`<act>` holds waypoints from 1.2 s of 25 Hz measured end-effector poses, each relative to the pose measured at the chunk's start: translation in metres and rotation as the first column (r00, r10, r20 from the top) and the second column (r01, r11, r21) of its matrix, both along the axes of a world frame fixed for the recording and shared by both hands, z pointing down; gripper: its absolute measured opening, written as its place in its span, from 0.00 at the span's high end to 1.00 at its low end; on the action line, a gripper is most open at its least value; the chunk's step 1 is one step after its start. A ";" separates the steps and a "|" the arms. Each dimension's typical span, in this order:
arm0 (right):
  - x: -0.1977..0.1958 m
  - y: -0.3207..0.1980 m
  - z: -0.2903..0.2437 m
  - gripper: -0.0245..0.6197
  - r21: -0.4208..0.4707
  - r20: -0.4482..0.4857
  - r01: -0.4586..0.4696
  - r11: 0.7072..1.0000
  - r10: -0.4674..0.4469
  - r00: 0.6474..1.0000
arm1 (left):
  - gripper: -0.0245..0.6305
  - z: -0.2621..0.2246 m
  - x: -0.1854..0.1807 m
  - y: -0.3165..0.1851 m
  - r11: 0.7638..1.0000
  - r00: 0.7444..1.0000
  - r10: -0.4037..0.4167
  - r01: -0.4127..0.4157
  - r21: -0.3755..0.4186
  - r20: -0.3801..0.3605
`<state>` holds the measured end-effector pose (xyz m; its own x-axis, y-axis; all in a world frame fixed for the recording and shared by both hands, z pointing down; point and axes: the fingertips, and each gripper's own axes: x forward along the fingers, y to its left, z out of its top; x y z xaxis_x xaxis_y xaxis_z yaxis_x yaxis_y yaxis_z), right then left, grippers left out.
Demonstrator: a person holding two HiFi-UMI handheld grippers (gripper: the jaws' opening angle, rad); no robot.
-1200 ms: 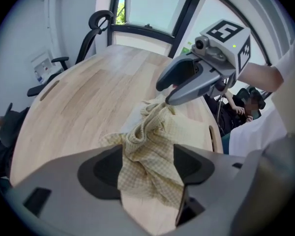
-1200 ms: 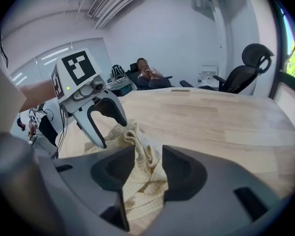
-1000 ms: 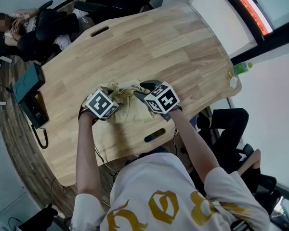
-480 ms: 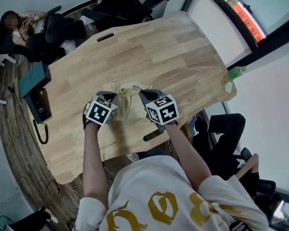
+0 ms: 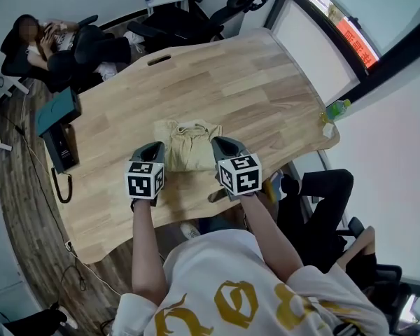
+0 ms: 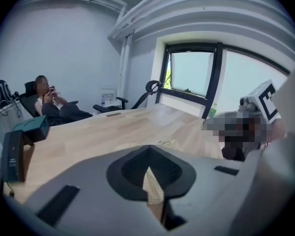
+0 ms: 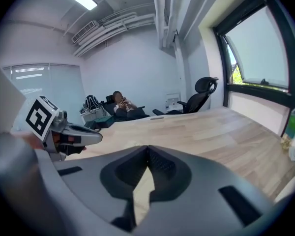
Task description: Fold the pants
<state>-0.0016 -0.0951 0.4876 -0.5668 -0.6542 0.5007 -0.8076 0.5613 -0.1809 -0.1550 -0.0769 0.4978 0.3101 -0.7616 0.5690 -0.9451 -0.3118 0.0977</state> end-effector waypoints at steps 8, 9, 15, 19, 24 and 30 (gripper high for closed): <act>0.012 0.026 -0.006 0.95 0.050 0.007 -0.059 0.997 0.059 0.998 | 0.95 -0.021 0.020 0.031 0.990 1.000 -0.008 0.008 0.142 -0.002; 0.012 0.028 -0.006 0.95 0.054 0.003 -0.063 0.996 0.063 0.998 | 0.95 -0.022 0.022 0.033 0.989 1.000 -0.003 0.002 0.150 0.003; 0.021 0.034 -0.011 0.95 0.106 -0.052 -0.094 0.990 0.100 0.994 | 0.95 -0.036 0.019 0.040 0.980 1.000 -0.018 0.021 0.198 -0.019; 0.023 0.037 -0.012 0.95 0.099 -0.035 -0.103 0.990 0.107 0.994 | 0.95 -0.037 0.017 0.042 0.979 1.000 -0.021 0.025 0.203 -0.021; 0.023 0.039 -0.016 0.95 0.108 -0.037 -0.101 0.989 0.106 0.994 | 0.95 -0.041 0.014 0.042 0.977 0.999 -0.029 0.034 0.209 -0.027; 0.028 0.039 -0.020 0.95 0.116 -0.031 -0.105 0.988 0.110 0.994 | 0.95 -0.047 0.017 0.041 0.975 0.998 -0.033 0.042 0.216 -0.044</act>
<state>0.0262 -0.0560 0.4675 -0.4727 -0.7641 0.4389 -0.8693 0.4861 -0.0898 -0.1380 -0.0362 0.4506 0.2981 -0.8773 0.3762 -0.9533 -0.2939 0.0699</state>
